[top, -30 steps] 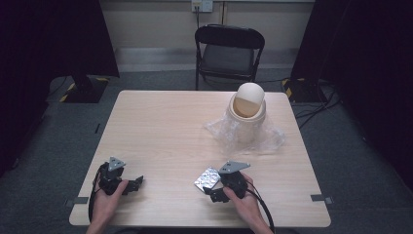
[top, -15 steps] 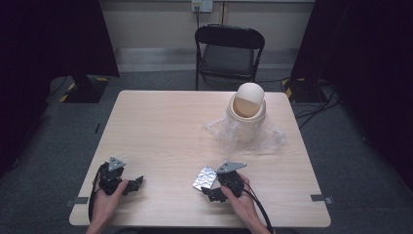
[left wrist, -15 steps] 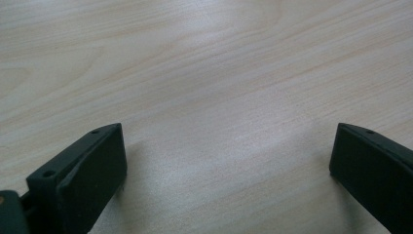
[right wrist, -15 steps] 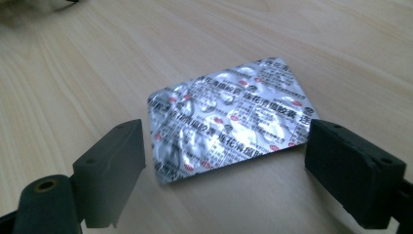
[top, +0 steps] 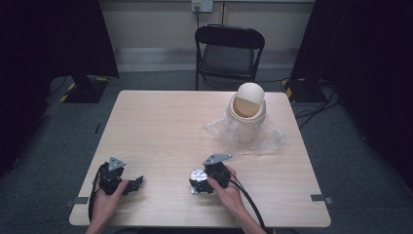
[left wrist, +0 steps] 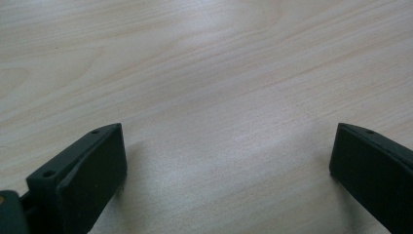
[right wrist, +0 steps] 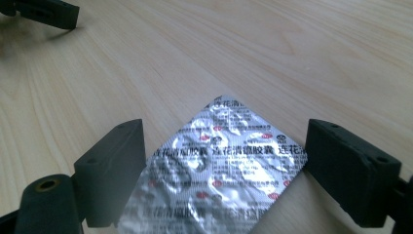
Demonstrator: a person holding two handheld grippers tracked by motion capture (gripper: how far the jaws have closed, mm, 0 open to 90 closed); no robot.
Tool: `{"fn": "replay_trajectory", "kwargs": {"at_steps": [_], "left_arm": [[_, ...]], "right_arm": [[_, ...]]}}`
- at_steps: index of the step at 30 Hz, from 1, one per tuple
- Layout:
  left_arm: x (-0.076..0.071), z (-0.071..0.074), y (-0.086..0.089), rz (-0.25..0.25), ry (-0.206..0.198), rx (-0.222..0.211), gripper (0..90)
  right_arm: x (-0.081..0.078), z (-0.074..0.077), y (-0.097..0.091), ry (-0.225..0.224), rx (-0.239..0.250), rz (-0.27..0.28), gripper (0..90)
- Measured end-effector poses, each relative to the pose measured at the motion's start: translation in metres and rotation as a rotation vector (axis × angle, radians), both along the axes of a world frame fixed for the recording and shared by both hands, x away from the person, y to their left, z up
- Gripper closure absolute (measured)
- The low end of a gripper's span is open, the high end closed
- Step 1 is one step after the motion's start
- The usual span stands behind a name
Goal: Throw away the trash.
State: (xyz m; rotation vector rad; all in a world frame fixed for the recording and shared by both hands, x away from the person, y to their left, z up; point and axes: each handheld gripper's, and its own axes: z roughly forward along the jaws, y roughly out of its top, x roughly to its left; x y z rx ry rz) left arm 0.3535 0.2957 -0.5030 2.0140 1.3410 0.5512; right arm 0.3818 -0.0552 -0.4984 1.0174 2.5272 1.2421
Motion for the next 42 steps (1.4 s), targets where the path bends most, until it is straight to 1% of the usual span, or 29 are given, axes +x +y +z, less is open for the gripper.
{"fn": "replay_trajectory", "kwargs": {"at_steps": [4, 6, 9, 10, 11, 12, 13, 14, 16, 17, 18, 19, 20, 21, 24, 27, 29, 30, 32, 34, 36, 39, 42], "left_arm": [[0.001, 0.0, 0.0, -0.004, -0.002, 0.003, 0.0], [0.001, 0.0, 0.0, -0.004, -0.002, 0.004, 0.0], [0.001, 0.0, 0.0, -0.004, -0.002, 0.004, 0.0], [0.001, 0.0, 0.0, -0.004, -0.002, 0.003, 0.0], [0.001, 0.0, 0.0, -0.004, -0.002, 0.003, 0.0], [0.001, 0.0, 0.0, -0.004, -0.002, 0.005, 0.0], [0.001, 0.0, 0.0, -0.004, -0.002, 0.004, 0.0], [0.001, 0.0, 0.0, -0.004, -0.002, 0.003, 0.0], [0.001, 0.0, 0.0, -0.004, -0.002, 0.003, 0.0], [0.001, 0.0, 0.0, -0.004, -0.002, 0.004, 0.0], [0.001, 0.0, 0.0, -0.004, -0.002, 0.004, 0.0], [0.001, 0.0, 0.0, -0.003, -0.002, 0.005, 0.0], [0.001, 0.0, 0.0, -0.003, -0.002, 0.005, 0.0], [0.001, 0.0, 0.0, -0.004, -0.002, 0.003, 0.0], [0.001, 0.0, 0.0, -0.004, -0.002, 0.004, 0.0], [0.001, 0.0, 0.0, -0.004, -0.002, 0.004, 0.0], [0.001, 0.0, 0.0, -0.003, -0.002, 0.005, 0.0], [0.001, 0.0, 0.0, -0.003, -0.002, 0.006, 0.0], [0.001, 0.0, 0.0, -0.003, -0.002, 0.006, 0.0], [0.001, 0.0, 0.0, -0.004, -0.002, 0.004, 0.0], [0.001, 0.0, 0.0, -0.004, -0.002, 0.004, 0.0], [0.001, 0.0, 0.0, -0.004, -0.001, 0.004, 0.0], [0.001, 0.0, 0.0, -0.004, -0.002, 0.004, 0.0]], "right_arm": [[0.0, -0.001, 0.012, -0.003, 0.011, 0.034, 15.9], [-0.002, 0.0, 0.014, -0.01, 0.004, 0.037, 16.5], [-0.008, 0.0, 0.01, -0.015, -0.013, 0.026, 16.4], [-0.01, 0.0, 0.006, -0.015, -0.009, 0.015, 16.4], [-0.014, -0.001, 0.002, -0.009, 0.005, 0.0, 16.4], [-0.017, -0.001, -0.001, -0.01, 0.008, -0.009, 15.8], [-0.021, -0.001, -0.004, -0.021, -0.003, -0.018, 14.7], [-0.025, -0.002, -0.005, -0.021, 0.002, -0.027, 14.6], [-0.032, -0.002, -0.006, -0.005, 0.028, -0.02, 14.5], [-0.036, -0.002, -0.004, -0.009, 0.026, -0.011, 14.4], [-0.036, -0.002, -0.004, -0.009, 0.026, -0.011, 14.4], [-0.042, -0.002, 0.0, -0.012, 0.016, 0.001, 14.1], [-0.044, -0.002, 0.003, -0.022, 0.002, 0.007, 14.0], [-0.044, -0.002, 0.007, -0.035, -0.024, 0.001, 13.8], [-0.043, -0.002, 0.013, -0.048, -0.048, -0.018, 13.9], [-0.043, -0.002, 0.018, -0.083, -0.103, -0.01, 14.0], [-0.043, -0.002, 0.018, -0.098, -0.119, 0.008, 15.0], [-0.042, -0.002, 0.017, -0.101, -0.126, 0.003, 15.2], [-0.04, -0.002, 0.011, -0.103, -0.126, -0.015, 17.2], [-0.037, -0.002, 0.004, -0.108, -0.117, -0.038, 25.0], [-0.036, -0.001, -0.004, -0.106, -0.112, -0.054, 29.1], [-0.035, -0.002, -0.01, -0.115, -0.11, -0.054, 30.4], [-0.035, -0.001, -0.009, -0.113, -0.11, -0.051, 29.9]]}}
